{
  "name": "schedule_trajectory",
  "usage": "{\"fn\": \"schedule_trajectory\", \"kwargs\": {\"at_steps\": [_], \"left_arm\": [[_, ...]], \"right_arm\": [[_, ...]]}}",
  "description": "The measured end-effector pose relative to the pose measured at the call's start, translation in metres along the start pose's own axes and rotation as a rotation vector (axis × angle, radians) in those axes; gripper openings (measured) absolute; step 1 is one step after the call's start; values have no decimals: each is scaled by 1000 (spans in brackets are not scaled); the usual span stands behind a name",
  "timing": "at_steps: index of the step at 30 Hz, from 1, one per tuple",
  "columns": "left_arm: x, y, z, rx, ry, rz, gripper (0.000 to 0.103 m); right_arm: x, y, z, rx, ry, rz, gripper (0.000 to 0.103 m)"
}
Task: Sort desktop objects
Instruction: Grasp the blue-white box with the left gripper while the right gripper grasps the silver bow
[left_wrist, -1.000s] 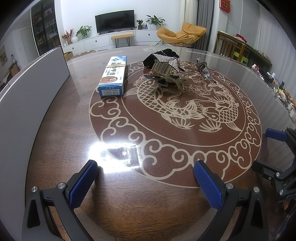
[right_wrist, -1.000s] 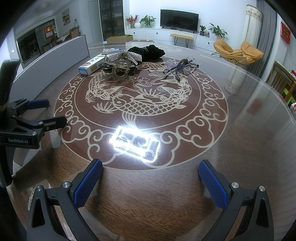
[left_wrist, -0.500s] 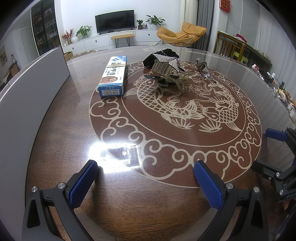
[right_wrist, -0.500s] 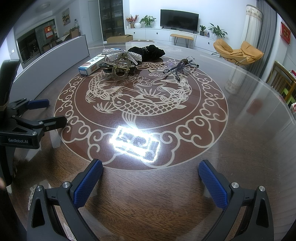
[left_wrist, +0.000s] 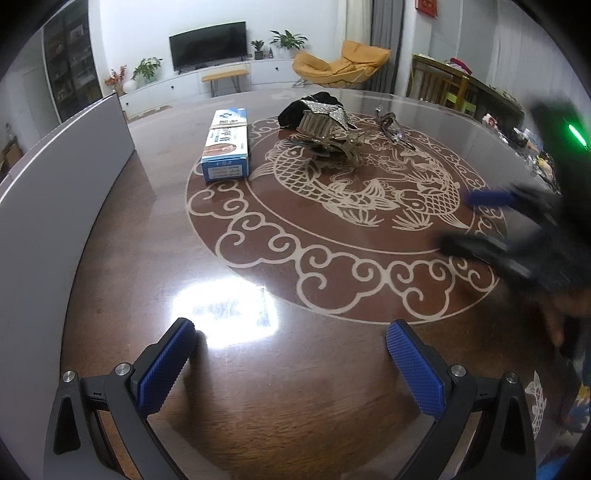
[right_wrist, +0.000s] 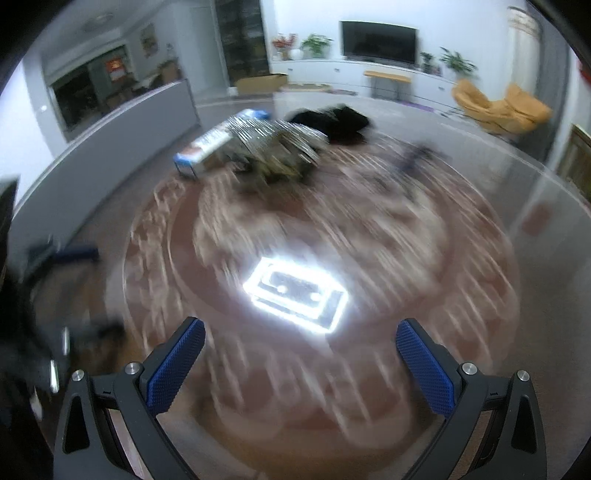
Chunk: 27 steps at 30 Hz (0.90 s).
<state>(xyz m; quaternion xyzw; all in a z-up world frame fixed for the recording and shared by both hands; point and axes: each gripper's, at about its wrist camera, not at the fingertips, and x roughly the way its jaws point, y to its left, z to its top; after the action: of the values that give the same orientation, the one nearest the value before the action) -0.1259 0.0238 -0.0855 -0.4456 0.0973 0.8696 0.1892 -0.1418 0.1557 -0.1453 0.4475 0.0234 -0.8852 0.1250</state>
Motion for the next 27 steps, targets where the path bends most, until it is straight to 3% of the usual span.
{"fn": "schedule_trajectory", "kwargs": {"at_steps": [4, 8, 10, 11, 14, 18, 22, 27], "left_arm": [[-4, 0, -3, -1, 0, -1, 103], [-4, 1, -3, -1, 0, -1, 103], [-4, 0, -3, -1, 0, -1, 103], [-4, 0, -3, -1, 0, -1, 103], [-4, 1, -3, 0, 4, -5, 103], [7, 6, 11, 17, 43, -15, 103], [38, 33, 55, -72, 62, 21, 103], [80, 56, 110, -197, 84, 132, 103]], "right_arm": [[51, 19, 64, -36, 7, 49, 103], [84, 18, 108, -10, 1, 28, 103], [87, 12, 117, 20, -34, 54, 84], [85, 11, 118, 32, -47, 68, 80], [74, 12, 103, 17, -53, 80, 79], [36, 10, 55, -62, -51, 56, 79], [-3, -5, 4, -30, -51, 45, 80], [-23, -24, -19, 78, -62, 52, 80]]}}
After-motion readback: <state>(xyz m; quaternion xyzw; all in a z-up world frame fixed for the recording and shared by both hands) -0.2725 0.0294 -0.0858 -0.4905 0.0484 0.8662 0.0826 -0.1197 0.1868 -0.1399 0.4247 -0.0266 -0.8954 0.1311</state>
